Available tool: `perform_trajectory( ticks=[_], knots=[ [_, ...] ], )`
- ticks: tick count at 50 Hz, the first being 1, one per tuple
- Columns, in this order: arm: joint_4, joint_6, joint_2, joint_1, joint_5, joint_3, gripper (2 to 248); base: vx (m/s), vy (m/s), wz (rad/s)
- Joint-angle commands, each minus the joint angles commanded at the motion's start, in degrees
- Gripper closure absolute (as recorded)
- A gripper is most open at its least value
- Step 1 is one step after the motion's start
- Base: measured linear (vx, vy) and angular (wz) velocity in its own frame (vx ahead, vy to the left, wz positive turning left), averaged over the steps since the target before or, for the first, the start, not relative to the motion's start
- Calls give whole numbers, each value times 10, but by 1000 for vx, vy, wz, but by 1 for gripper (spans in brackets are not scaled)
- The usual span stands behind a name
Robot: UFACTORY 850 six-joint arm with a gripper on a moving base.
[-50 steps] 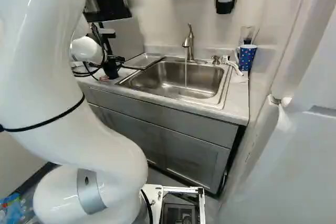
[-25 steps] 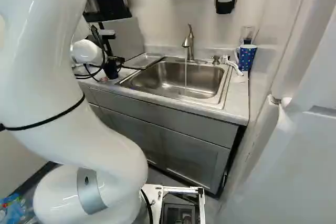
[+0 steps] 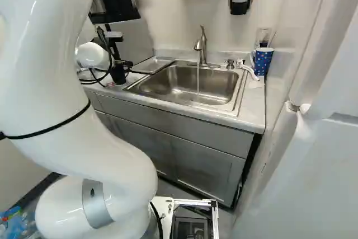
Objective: Rinse the cup and place it in the tray
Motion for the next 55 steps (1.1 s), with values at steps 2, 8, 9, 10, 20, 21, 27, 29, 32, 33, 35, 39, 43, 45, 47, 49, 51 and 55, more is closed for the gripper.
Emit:
perform_trajectory(
  ticks=[2, 8, 9, 10, 20, 21, 27, 29, 32, 33, 35, 39, 43, 45, 47, 49, 51, 55],
  knots=[
    [0, 0, 0, 0, 0, 0, 3, 0, 0, 0],
    [0, 0, 0, 0, 0, 0, 8, 0, 0, 0],
    [0, 0, 0, 0, 0, 0, 8, 0, 0, 0],
    [0, 0, 0, 0, 0, 0, 8, 0, 0, 0],
    [0, 0, 0, 0, 0, 0, 82, 0, 0, 0],
    [0, 0, 0, 0, 0, 0, 82, 0, 0, 0],
    [0, 0, 0, 0, 0, 0, 118, 0, 0, 0],
    [0, 0, 0, 0, 0, 0, 125, 0, 0, 0],
    [0, 0, 0, 0, 0, 0, 125, 0, 0, 0],
    [0, 0, 0, 0, 0, 0, 125, 0, 0, 0],
    [0, 0, 0, 0, 0, 0, 125, 0, 0, 0],
    [0, 0, 0, 0, 0, 0, 125, 0, 0, 0],
    [0, 0, 0, 0, 0, 0, 125, 0, 0, 0],
    [0, 0, 0, 0, 0, 0, 125, 0, 0, 0],
    [0, 0, 0, 0, 0, 0, 125, 0, 0, 0],
    [0, 0, 0, 0, 0, 0, 125, 0, 0, 0],
    [0, 0, 1, 0, 0, 0, 125, 0, 0, 0],
    [0, 0, 4, -2, 0, -1, 125, 0, 0, 0]
  ],
)
